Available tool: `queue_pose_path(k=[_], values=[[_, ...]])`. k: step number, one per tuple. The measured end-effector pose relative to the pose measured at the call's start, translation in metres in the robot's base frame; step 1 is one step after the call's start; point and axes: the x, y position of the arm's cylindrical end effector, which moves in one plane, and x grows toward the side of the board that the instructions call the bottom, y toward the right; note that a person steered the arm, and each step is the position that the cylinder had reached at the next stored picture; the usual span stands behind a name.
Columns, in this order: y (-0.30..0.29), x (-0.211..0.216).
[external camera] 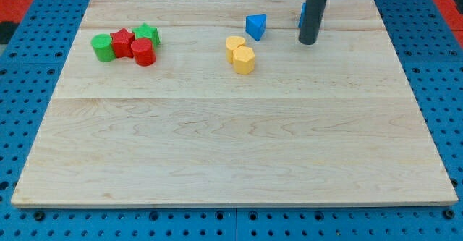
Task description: Slide the blue triangle down and right
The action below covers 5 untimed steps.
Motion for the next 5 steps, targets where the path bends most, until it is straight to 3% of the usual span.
queue_pose_path(k=[3, 5], values=[[-0.104, 0.000], [-0.118, -0.056]])
